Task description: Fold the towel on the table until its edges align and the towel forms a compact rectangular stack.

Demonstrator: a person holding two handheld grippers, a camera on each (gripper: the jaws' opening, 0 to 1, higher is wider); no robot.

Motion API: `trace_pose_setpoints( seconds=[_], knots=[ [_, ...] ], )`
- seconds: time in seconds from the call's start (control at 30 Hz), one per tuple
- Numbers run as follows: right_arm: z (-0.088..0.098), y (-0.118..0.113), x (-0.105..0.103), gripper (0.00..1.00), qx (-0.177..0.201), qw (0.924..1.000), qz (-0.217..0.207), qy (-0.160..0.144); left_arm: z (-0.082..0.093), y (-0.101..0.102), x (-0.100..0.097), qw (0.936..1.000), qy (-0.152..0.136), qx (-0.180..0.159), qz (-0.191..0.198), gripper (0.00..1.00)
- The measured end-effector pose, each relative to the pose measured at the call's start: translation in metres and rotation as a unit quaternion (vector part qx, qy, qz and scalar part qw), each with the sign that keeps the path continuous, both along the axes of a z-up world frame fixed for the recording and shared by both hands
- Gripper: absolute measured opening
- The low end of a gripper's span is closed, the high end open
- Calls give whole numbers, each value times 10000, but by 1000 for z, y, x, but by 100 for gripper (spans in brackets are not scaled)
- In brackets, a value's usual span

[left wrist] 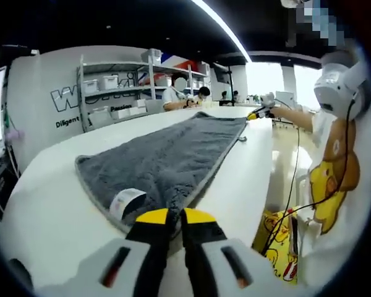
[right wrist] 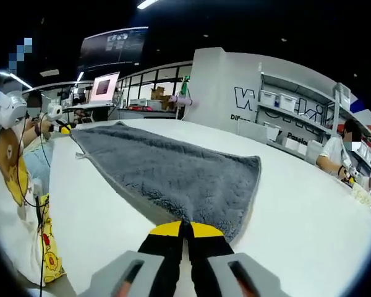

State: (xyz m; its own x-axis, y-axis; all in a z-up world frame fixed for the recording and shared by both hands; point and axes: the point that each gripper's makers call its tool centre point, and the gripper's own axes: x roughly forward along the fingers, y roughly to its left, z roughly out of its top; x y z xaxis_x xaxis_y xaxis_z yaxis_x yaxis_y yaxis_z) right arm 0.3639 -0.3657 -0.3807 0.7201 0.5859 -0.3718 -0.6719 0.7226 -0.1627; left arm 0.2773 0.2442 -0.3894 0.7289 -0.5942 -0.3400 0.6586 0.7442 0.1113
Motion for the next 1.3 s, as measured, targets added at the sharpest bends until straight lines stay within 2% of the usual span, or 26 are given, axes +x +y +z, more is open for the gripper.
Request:
trace_pose_setpoints(
  seconds=[0.4,0.63,0.77,0.87,0.97,1.1,1.3],
  knots=[
    [47,13,-42,3,12,9973,54,-733,47,15,-16,9968,-688,-303,274,9],
    [71,22,-66,2,-21,9944,79,-1056,57,19,-27,9950,-867,-339,351,9],
    [78,25,-71,2,-23,9933,77,-1156,61,20,-31,9944,-933,-337,375,9],
    [82,26,-67,2,-40,9924,49,-1227,67,21,-29,9934,-1013,-334,417,9],
    [89,24,-59,1,-28,9915,-5,-1303,78,20,-16,9919,-1137,-337,457,9],
    [102,24,-34,1,83,9900,-104,-1402,90,18,2,9905,-1259,-293,465,9],
    [110,23,0,1,63,9899,-147,-1409,102,21,30,9894,-1318,-214,567,9]
  ],
)
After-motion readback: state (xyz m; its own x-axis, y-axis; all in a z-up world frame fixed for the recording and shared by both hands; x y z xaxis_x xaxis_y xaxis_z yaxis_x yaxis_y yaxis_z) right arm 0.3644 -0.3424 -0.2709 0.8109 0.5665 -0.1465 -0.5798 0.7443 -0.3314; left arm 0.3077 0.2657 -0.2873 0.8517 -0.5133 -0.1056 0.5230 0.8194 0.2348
